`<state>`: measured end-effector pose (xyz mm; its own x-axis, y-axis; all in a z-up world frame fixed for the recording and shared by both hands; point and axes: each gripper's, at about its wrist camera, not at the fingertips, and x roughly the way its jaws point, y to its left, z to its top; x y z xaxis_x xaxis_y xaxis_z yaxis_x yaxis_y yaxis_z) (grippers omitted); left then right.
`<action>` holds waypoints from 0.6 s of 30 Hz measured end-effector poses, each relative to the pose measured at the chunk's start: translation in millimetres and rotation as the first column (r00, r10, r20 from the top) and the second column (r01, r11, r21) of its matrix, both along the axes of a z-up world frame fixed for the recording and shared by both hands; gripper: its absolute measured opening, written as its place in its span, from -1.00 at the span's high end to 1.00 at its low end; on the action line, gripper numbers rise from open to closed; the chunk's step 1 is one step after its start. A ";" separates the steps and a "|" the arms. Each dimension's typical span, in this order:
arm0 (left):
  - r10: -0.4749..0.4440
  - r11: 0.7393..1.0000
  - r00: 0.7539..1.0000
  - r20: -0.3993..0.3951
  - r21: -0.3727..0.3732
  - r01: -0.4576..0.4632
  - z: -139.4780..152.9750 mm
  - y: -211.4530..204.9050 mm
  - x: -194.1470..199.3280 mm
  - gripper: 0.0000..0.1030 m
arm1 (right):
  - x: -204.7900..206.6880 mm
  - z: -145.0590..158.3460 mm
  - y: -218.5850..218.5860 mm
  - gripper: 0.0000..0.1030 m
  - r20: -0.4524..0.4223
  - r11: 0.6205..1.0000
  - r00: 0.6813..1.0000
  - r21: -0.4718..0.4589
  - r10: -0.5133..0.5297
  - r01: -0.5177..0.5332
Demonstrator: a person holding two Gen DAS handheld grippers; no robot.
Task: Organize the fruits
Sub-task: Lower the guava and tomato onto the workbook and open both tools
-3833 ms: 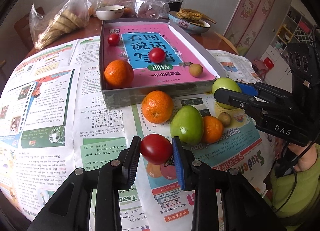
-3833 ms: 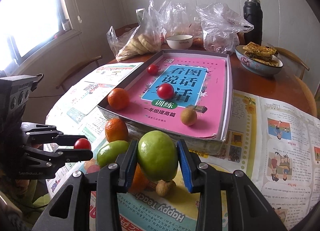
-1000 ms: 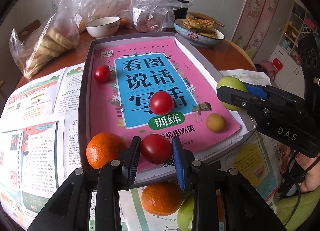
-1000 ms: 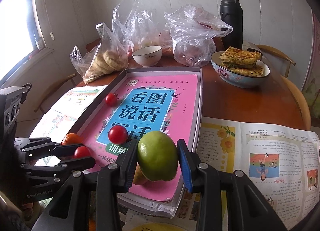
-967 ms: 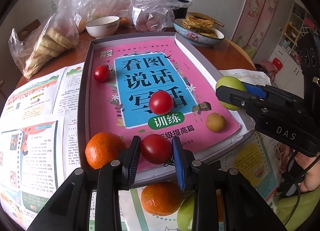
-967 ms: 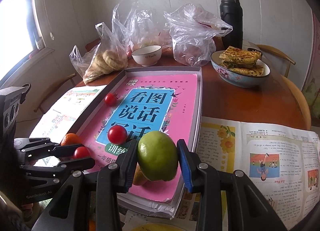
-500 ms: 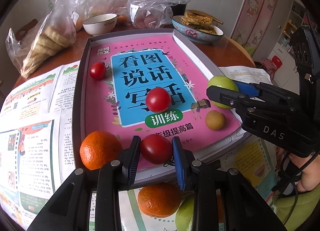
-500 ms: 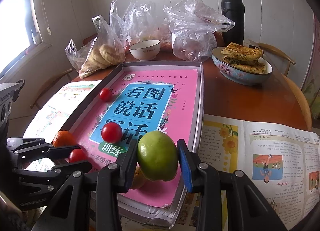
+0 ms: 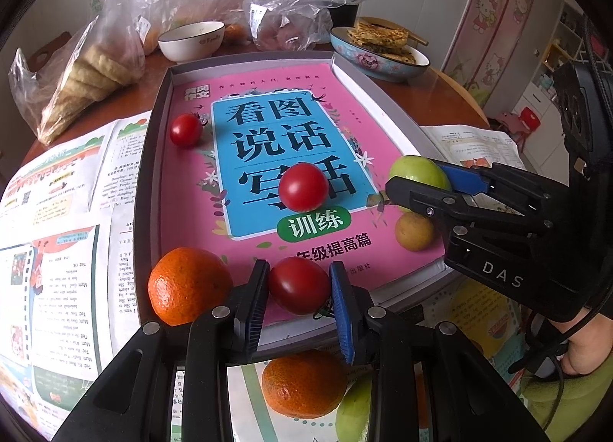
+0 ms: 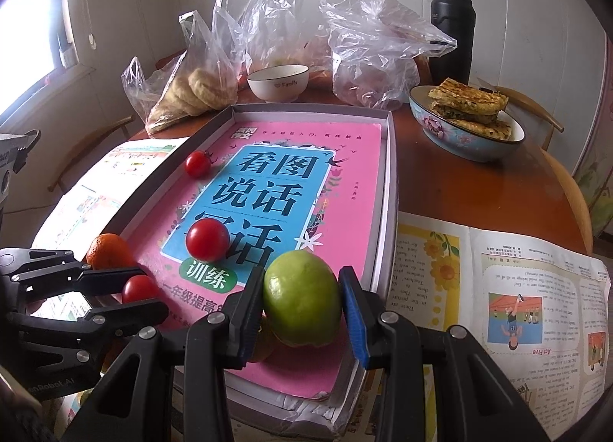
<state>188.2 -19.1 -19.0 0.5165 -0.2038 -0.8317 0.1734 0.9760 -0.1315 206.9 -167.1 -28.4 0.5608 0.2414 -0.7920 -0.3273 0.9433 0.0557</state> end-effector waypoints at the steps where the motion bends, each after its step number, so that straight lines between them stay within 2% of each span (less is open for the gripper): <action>1: 0.000 1.000 1.000 0.000 -0.001 0.000 -0.2 -0.1 0.0 0.37 | 0.0 -0.5 0.5 0.24 -0.002 1.000 1.000 -0.002 0.001 -0.001; 15: -0.003 1.000 1.000 0.004 -0.011 0.003 1.3 0.8 -1.1 0.37 | -4.7 2.1 2.7 0.23 0.015 1.000 1.000 -0.021 0.002 -0.001; 18: -0.003 1.000 1.000 0.003 -0.012 0.003 1.2 0.5 -1.6 0.37 | -6.9 4.6 1.5 0.17 0.022 1.000 1.000 -0.017 -0.001 0.001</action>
<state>186.6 -18.6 -17.8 0.5183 -0.2152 -0.8277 0.1771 0.9738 -0.1423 200.0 -165.7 -23.8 0.5788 0.2271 -0.7833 -0.3271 0.9444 0.0321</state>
